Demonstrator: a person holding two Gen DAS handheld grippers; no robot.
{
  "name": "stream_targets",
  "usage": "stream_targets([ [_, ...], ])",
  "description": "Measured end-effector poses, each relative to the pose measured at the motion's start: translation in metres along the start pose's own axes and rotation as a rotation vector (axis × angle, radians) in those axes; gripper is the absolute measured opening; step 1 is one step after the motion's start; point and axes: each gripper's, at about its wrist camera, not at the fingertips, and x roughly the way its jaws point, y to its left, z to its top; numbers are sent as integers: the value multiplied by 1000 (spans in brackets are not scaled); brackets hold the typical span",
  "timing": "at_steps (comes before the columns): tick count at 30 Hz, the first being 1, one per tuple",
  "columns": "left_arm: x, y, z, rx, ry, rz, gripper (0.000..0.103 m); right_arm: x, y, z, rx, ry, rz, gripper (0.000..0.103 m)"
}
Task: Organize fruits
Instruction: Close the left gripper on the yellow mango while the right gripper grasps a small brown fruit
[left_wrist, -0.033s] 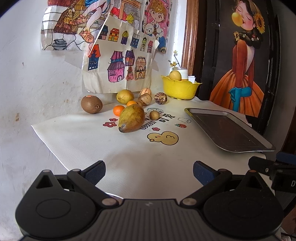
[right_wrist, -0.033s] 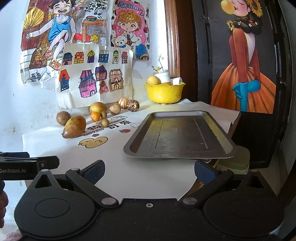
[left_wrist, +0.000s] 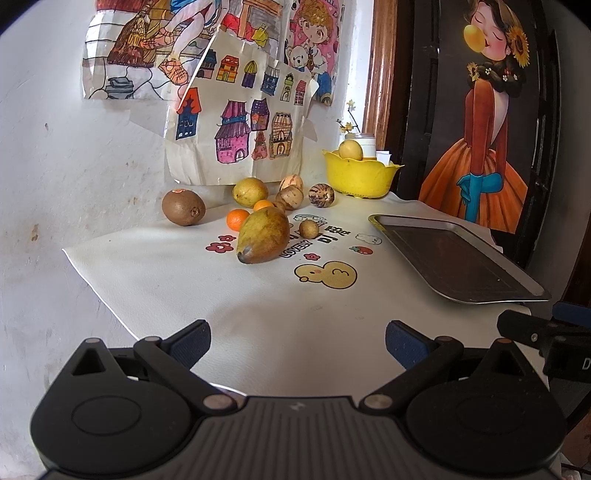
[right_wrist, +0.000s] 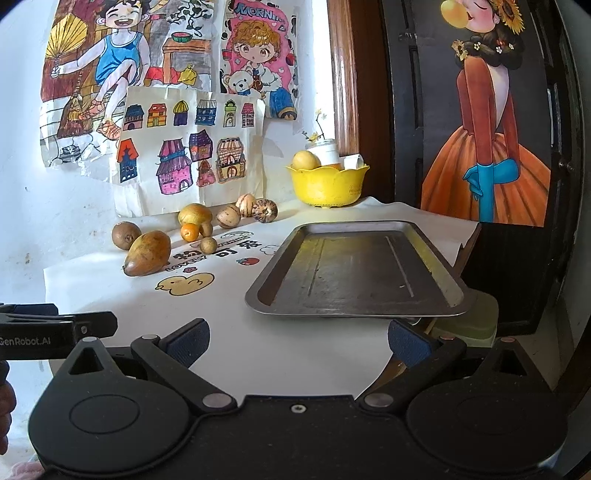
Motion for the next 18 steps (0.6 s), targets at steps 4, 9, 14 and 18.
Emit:
stream_targets([
  [4,2,1,2,5,-2,9,103,1,-2,2,-12,4,4,103],
  [9,12,10,15,1,12,16,103,10,-5,15,-44,14,30,103],
  [14,22,20,32,20,0,36,103,23,-3,32,-105,30,83,103],
  [18,32,26,44,37,-8,51,103,36,-1,50,-141,30,105,103],
])
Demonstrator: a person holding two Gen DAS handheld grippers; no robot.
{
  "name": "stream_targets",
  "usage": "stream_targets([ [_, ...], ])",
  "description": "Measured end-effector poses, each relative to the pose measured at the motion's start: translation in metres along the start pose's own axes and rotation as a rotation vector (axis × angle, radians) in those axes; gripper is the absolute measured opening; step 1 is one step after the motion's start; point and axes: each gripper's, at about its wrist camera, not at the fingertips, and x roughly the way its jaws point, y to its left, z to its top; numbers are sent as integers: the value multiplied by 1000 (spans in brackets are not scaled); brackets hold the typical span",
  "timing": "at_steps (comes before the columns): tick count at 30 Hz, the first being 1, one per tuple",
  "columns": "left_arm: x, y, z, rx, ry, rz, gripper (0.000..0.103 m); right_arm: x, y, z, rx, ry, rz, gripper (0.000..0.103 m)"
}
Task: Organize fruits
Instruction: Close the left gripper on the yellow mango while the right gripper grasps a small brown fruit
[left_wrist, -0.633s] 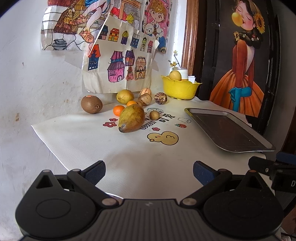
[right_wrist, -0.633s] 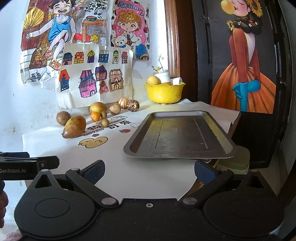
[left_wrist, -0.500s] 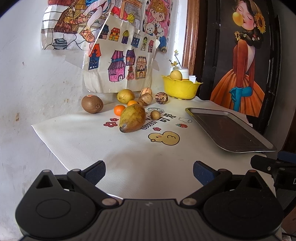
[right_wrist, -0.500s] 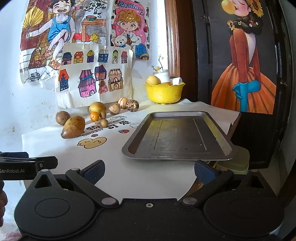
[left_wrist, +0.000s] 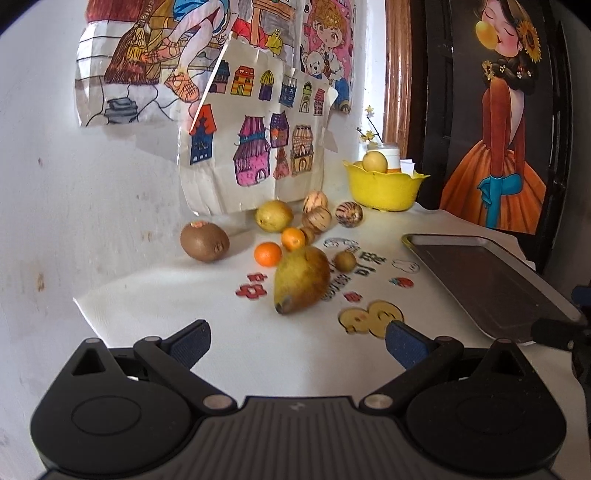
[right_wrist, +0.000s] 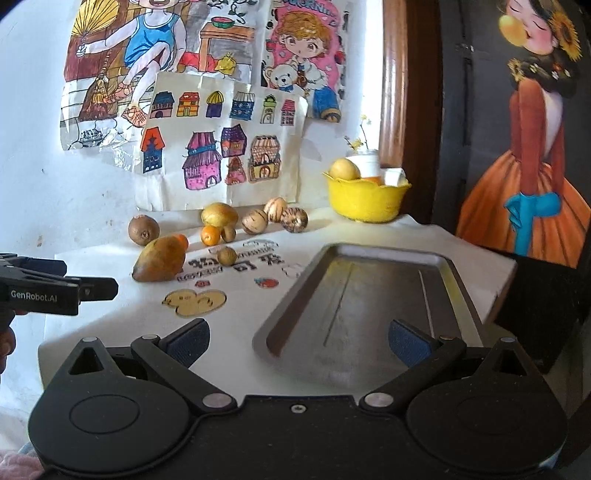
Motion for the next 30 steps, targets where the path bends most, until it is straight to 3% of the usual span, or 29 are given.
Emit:
stream_targets([
  [10,29,11,22,35,29,-38,103,51,-6,56,-55,75,68,103],
  [18,59,12,41,84,58,-79,102,117,-11,108,-85,197,213,102],
  [23,71,10,49,100,56,-94,102,165,-14,123,-37,282,286,102],
  [30,89,7,51,114,102,-101,97,210,6,127,-71,339,374,89],
])
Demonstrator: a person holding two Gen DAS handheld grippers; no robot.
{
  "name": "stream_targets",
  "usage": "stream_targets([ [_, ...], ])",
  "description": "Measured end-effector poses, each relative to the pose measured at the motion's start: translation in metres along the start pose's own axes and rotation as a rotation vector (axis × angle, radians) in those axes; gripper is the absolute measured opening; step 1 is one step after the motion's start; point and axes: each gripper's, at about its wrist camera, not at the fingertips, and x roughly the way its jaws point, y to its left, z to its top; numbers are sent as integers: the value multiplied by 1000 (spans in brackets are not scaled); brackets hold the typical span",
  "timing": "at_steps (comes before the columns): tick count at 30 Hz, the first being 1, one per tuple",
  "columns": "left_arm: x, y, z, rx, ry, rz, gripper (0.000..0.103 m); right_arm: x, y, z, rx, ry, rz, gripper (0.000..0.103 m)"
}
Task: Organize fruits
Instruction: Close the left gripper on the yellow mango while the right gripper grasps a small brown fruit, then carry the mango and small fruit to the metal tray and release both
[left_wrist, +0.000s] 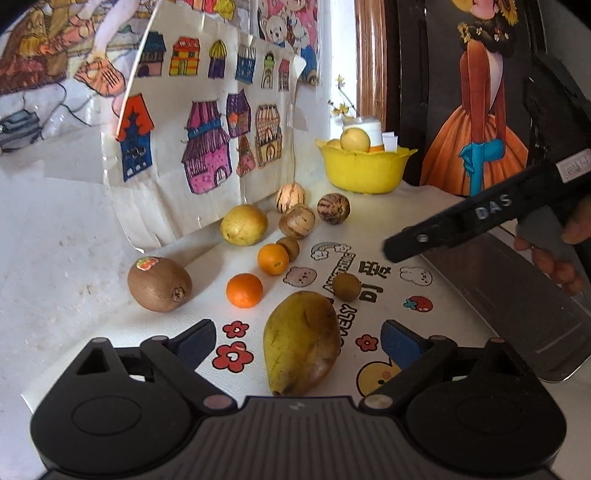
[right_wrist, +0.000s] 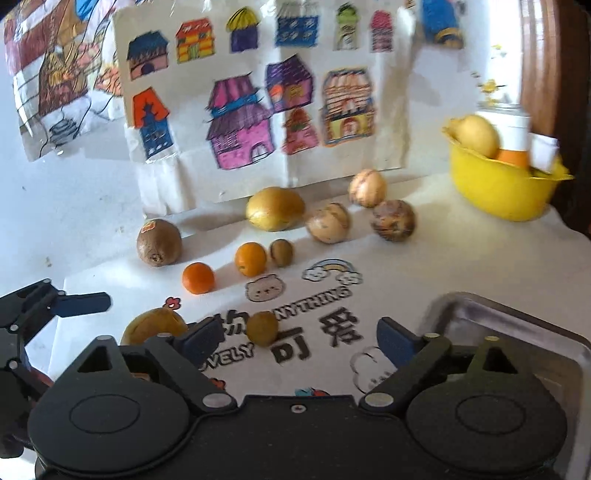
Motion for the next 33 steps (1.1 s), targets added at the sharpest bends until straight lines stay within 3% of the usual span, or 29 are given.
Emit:
stream_targets([
  [6,10,2,0,-20,10,-27,90,23,11,0,-56,16,34,75],
  [10,13,2,1,-16,23,-23,82,35,10,0,-52,33,63,57],
  [19,23,0,3,-13,71,-15,61,52,10,-4,-54,67,110,48],
  [27,30,9,2,-61,101,-36,56,62,12,-8,-77,82,111,29],
  [33,31,12,5,-100,122,-43,55,61,10,-10,-62,71,111,29],
])
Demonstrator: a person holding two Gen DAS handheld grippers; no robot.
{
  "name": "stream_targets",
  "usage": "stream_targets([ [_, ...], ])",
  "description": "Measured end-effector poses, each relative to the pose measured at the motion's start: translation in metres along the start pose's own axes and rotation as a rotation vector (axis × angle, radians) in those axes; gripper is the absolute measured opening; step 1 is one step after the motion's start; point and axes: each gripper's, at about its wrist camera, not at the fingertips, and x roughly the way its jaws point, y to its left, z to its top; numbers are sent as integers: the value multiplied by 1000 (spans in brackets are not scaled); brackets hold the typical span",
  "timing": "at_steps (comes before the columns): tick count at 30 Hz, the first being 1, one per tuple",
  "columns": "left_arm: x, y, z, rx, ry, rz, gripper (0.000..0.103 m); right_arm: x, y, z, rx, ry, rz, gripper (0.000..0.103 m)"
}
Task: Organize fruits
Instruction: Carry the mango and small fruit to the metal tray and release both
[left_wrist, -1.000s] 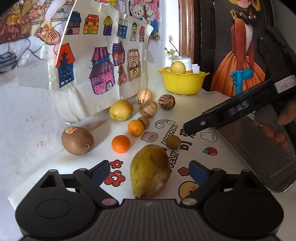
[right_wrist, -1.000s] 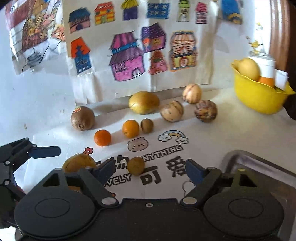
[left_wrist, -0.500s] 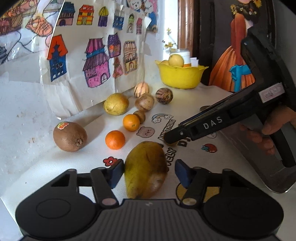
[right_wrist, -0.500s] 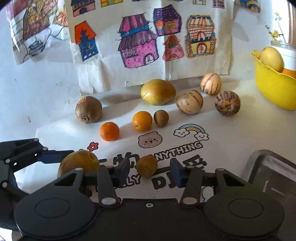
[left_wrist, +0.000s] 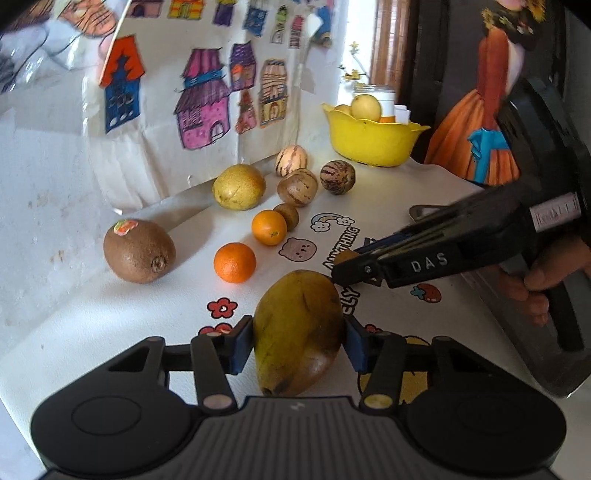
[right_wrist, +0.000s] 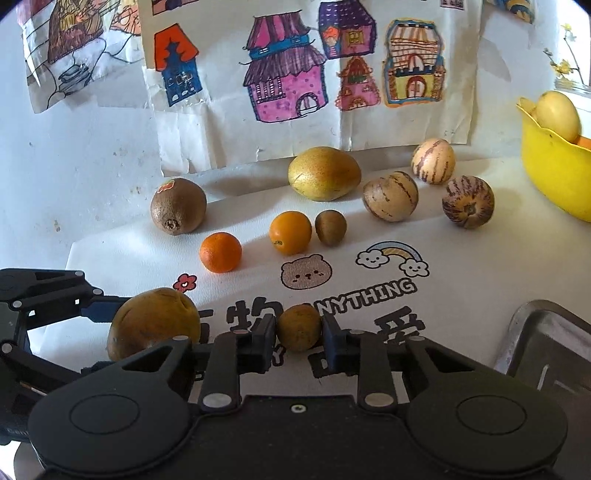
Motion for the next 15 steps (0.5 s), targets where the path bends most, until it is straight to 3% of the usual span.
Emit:
stream_targets([
  [6,7,5,7,-114,43,-96,55,-26,-10,-5,31,-44,-42,28],
  [15,26,-44,36,-81,3,-178,55,-99,-85,-19,230,-139,-149,29],
])
